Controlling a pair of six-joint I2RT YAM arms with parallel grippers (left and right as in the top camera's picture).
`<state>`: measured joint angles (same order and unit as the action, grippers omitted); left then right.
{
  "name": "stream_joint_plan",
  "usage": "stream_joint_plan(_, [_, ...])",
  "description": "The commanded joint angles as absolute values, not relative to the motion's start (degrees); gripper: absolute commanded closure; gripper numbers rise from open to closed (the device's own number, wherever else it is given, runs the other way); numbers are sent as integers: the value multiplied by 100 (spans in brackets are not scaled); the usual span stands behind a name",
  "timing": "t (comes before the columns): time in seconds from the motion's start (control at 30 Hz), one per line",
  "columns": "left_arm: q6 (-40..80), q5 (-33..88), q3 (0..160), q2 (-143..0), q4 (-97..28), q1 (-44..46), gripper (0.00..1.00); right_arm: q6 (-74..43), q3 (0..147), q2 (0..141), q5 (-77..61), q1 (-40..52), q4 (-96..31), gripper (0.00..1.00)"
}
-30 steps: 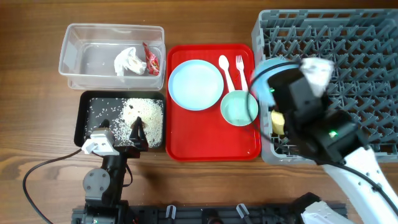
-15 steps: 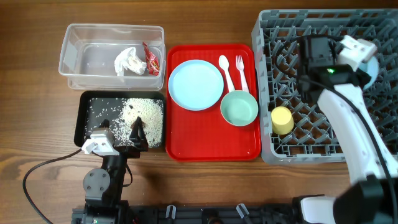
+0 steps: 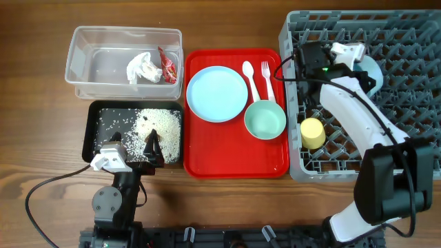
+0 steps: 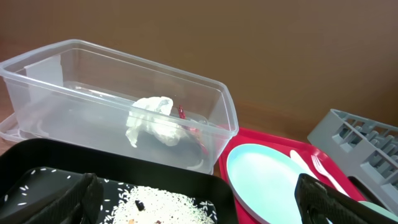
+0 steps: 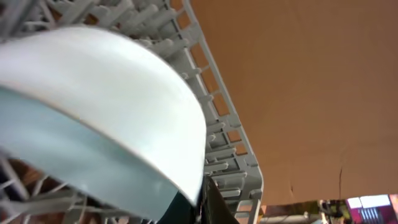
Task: Sort waste into correct bins and load items into the dishwasher rack
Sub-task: 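Lift the light-blue bowl and place it in the dish rack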
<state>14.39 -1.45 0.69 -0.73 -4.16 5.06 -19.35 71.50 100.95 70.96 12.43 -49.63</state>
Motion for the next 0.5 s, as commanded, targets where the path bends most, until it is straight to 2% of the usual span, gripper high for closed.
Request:
stream_joint_plan(0.0, [1389, -198, 32, -16, -388, 464, 0, -2018, 7164, 10173, 6783, 1391, -5074, 96])
stream_joint_plan(0.27, [1389, -198, 32, -16, -388, 464, 0, -2458, 7166, 10134, 6554, 707, -5151, 96])
stream_joint_plan(0.47, [1389, -198, 32, -16, -388, 464, 0, -1914, 7168, 9865, 6552, 440, -4445, 96])
